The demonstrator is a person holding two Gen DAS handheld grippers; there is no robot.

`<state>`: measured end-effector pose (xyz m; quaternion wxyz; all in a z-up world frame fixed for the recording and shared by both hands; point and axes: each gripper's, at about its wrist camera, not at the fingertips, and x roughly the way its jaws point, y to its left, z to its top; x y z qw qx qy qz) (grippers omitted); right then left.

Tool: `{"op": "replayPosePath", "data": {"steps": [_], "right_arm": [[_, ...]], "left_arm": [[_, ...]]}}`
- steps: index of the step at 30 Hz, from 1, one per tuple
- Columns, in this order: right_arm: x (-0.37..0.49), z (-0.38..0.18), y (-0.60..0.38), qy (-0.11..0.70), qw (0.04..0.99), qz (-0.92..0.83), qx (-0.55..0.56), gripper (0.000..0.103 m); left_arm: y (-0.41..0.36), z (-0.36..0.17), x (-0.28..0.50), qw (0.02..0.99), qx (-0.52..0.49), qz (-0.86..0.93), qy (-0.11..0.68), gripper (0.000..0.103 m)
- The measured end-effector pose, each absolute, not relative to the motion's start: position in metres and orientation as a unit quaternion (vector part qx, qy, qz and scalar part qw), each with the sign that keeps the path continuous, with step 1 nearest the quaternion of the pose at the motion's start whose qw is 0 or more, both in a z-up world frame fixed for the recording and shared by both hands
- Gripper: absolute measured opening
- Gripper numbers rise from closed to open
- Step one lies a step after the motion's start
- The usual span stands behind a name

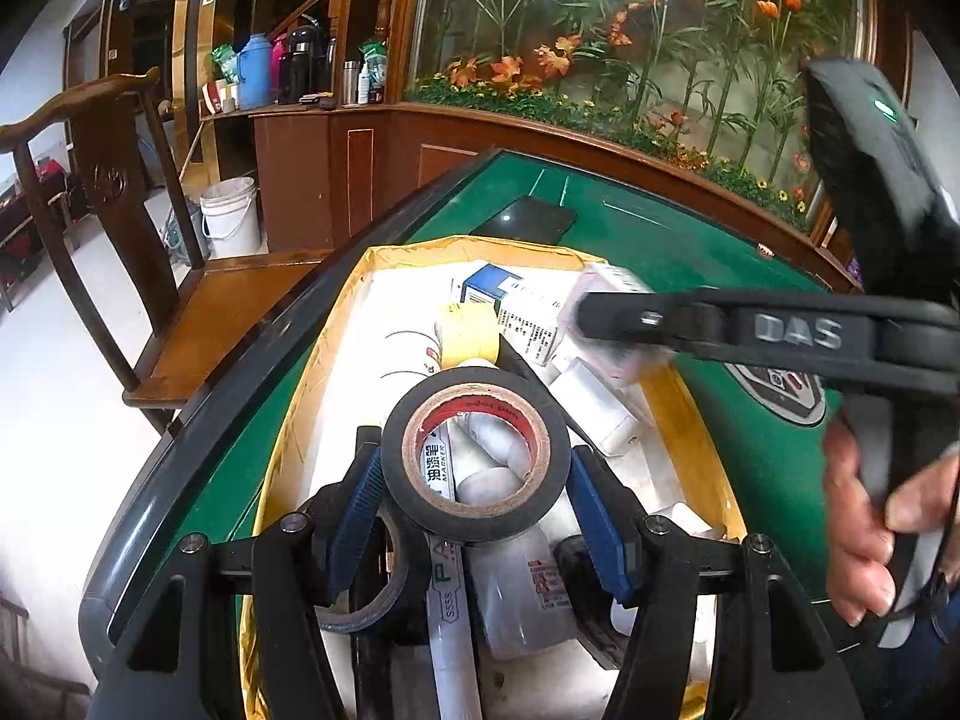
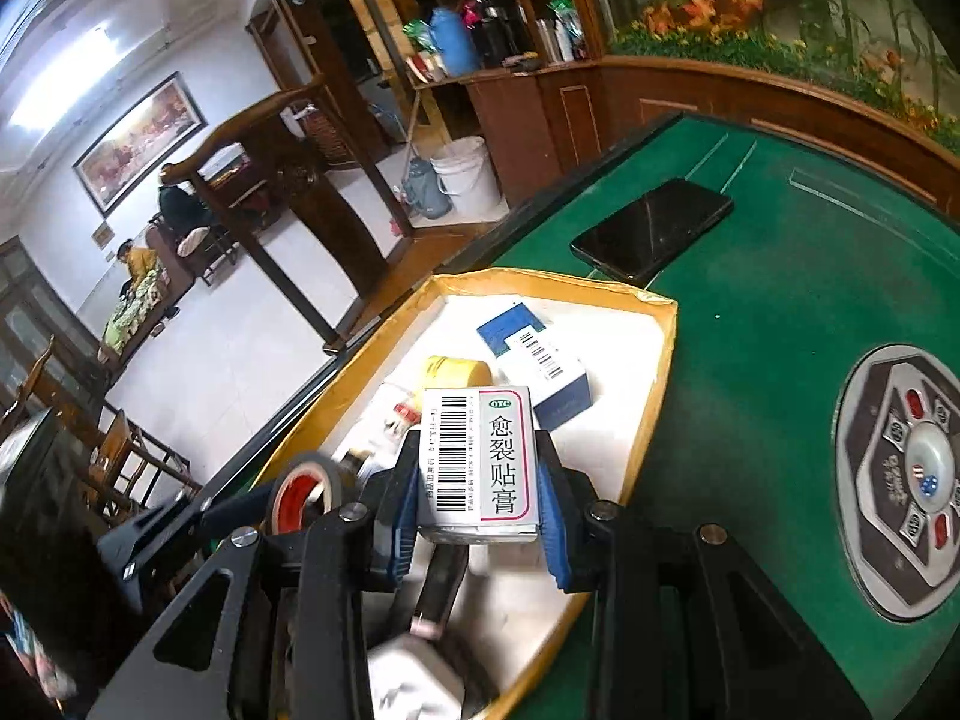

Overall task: Organize rigid objects
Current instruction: 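Carry the tape roll over the tray with the left tool while the right carries the box there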

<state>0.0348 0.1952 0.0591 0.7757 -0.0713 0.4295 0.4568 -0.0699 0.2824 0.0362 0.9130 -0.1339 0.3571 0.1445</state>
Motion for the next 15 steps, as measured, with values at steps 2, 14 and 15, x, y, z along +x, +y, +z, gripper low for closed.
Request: {"op": "replayPosePath", "data": {"steps": [2, 14, 15], "right_arm": [[0.037, 0.054, 0.204, 0.436, 0.771, 0.457, -0.078, 0.033], [0.05, 0.048, 0.239, 0.44, 0.772, 0.446, -0.106, 0.033], [0.051, 0.047, 0.24, 0.442, 0.771, 0.445, -0.107, 0.033]], "left_arm": [[0.282, 0.035, -0.069, 0.913, -0.13, 0.147, 0.357, 0.066], [0.282, 0.029, -0.06, 0.912, -0.121, 0.149, 0.362, 0.066], [0.28, 0.028, -0.06, 0.912, -0.118, 0.152, 0.362, 0.066]]}}
